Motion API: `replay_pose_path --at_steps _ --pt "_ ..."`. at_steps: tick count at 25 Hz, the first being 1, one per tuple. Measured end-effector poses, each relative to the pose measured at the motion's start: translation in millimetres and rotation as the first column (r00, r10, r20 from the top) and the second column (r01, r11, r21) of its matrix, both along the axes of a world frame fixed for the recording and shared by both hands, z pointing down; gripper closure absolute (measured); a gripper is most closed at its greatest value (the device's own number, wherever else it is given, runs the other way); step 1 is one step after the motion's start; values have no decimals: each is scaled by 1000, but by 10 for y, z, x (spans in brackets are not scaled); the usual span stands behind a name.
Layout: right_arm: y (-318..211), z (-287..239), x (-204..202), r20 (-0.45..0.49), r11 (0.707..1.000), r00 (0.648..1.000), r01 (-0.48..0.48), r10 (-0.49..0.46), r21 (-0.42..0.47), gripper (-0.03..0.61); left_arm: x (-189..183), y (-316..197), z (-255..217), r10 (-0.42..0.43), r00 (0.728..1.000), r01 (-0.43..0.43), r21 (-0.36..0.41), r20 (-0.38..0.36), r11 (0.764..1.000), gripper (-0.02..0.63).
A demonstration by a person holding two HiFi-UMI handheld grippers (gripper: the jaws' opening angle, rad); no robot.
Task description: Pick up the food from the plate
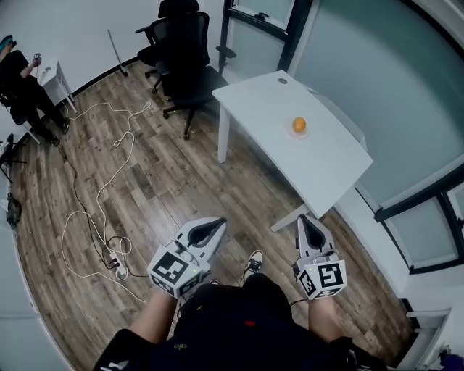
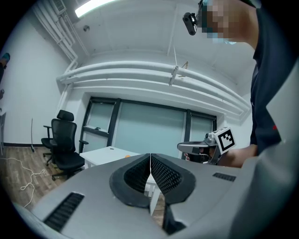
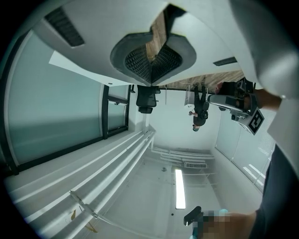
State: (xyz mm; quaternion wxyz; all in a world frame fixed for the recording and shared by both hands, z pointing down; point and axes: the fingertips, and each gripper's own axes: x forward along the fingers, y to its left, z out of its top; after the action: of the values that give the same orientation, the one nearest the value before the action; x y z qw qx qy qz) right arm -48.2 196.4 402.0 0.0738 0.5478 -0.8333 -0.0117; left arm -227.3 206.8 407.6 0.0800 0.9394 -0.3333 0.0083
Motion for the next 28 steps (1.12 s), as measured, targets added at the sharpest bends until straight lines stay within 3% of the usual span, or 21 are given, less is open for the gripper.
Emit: replay_pose_path --at_steps 10,28 --pt "-914 83 197 33 1000 999 27 -27 2 554 148 -822 97 -29 999 29 -8 35 1000 591" --pt "-2961 332 1766 93 998 995 38 -33 -47 554 1774 -2871 -30 -35 991 41 -45 129 998 591"
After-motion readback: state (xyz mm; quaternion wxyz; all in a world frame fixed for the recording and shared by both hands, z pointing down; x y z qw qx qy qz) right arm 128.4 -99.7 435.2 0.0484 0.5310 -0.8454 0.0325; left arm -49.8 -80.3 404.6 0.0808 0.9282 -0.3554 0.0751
